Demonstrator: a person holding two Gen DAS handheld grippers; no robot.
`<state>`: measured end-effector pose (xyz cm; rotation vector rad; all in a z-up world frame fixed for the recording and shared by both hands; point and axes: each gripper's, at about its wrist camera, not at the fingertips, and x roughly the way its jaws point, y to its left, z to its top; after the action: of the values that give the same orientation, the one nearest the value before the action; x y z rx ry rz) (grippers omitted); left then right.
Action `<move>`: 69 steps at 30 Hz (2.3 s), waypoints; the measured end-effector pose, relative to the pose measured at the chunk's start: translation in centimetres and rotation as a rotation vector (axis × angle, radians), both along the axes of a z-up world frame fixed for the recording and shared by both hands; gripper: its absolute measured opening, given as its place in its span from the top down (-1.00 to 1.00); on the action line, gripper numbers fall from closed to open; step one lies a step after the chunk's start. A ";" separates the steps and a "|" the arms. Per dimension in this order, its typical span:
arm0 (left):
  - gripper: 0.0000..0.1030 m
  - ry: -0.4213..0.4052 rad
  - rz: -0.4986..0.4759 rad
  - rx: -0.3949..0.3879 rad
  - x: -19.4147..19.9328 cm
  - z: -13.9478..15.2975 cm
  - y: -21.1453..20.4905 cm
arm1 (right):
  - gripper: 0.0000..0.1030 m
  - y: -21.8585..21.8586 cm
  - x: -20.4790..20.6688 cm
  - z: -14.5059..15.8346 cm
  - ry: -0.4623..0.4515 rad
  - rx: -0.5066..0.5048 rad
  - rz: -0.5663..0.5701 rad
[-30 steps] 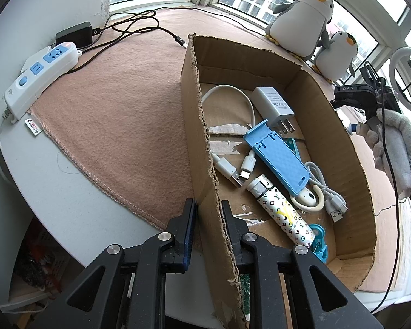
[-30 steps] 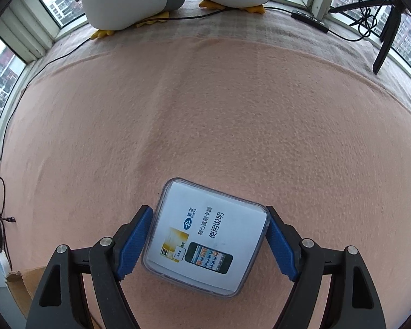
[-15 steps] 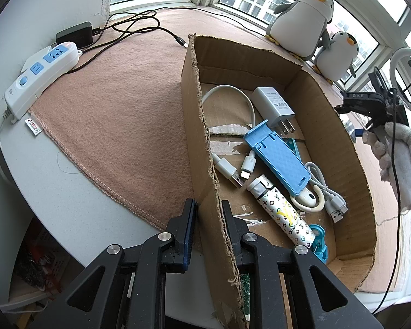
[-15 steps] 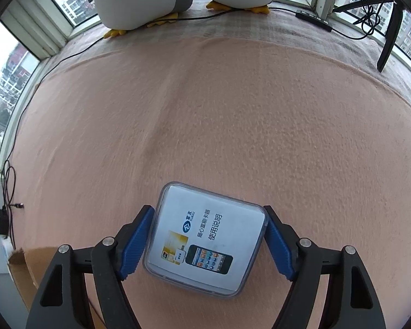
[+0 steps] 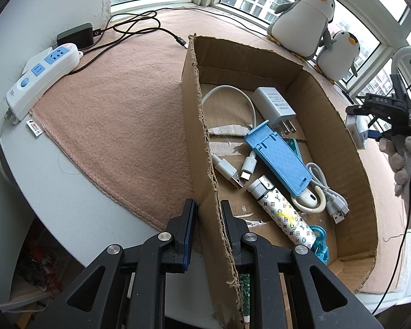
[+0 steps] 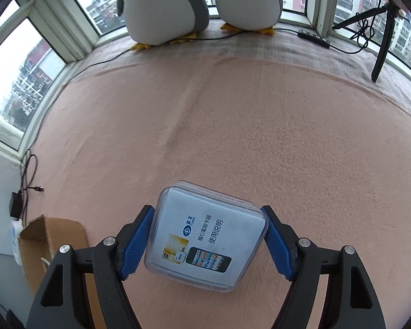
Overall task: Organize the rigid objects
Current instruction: 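Lift the phone package with the right gripper and carry it over the box, then lower the package into the box and open the right gripper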
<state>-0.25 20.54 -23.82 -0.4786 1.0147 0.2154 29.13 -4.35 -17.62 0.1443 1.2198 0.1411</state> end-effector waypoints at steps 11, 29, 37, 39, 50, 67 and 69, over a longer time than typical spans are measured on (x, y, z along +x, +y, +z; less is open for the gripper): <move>0.61 0.001 0.004 0.004 0.0 0.0 -0.1 | -0.42 5.7 -4.3 5.3 -0.094 0.072 0.215; 0.61 0.001 0.004 0.006 0.0 0.1 0.0 | -0.43 18.4 -10.0 3.5 -0.088 0.030 0.576; 0.61 0.001 0.004 0.006 0.0 0.1 0.0 | -0.43 21.3 -10.1 1.6 -0.071 -0.006 0.614; 0.61 0.002 0.003 0.006 -0.1 0.1 0.1 | -0.43 21.9 -10.1 1.2 -0.066 -0.012 0.620; 0.61 0.001 0.004 0.004 -0.1 0.1 0.1 | -0.43 23.5 -10.3 -0.2 -0.050 -0.043 0.638; 0.61 0.000 0.004 0.003 0.0 0.1 0.2 | -0.44 24.1 -9.7 -0.7 -0.024 -0.045 0.627; 0.61 0.000 0.004 0.003 0.0 0.1 0.2 | -0.44 24.1 -9.7 -0.8 -0.020 -0.053 0.624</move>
<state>-0.27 20.72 -23.75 -0.4780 1.0138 0.2206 19.41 19.75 -18.44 -0.2900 1.2143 0.6499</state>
